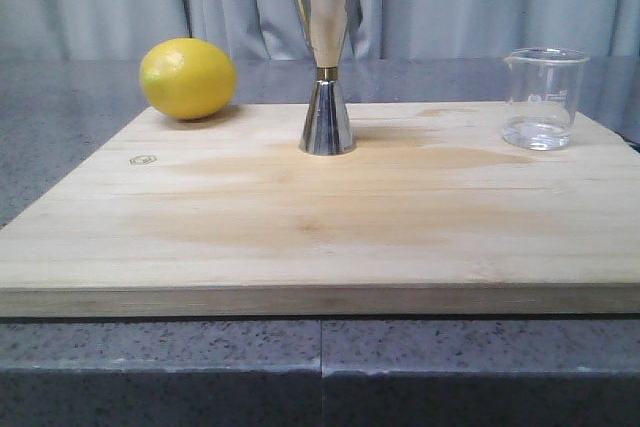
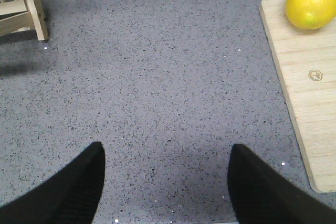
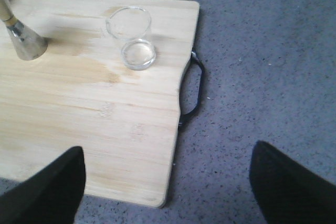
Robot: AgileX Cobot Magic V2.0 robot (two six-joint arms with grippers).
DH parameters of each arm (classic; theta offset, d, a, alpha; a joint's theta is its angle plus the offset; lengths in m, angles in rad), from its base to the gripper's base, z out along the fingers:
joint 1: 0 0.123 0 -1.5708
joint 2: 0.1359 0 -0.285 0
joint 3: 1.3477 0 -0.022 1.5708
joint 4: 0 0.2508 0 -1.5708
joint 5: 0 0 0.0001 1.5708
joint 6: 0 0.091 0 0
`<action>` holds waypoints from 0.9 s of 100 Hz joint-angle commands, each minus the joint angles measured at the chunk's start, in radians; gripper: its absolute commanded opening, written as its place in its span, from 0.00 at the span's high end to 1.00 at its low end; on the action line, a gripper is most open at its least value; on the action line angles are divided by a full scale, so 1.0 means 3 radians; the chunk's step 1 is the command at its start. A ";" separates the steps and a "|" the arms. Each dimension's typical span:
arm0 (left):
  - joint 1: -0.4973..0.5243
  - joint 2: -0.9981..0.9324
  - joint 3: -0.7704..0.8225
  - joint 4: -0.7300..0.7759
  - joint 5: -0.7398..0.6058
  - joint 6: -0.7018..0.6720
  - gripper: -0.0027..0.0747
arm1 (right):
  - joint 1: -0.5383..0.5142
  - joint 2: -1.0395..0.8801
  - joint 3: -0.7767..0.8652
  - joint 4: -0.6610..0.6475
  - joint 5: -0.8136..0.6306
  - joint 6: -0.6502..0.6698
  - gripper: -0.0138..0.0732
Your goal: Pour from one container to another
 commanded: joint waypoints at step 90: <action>0.0012 0.0008 -0.0088 -0.0074 -0.0030 -0.0042 0.99 | -0.0022 -0.0111 -0.0068 -0.0371 -0.0048 0.0028 0.92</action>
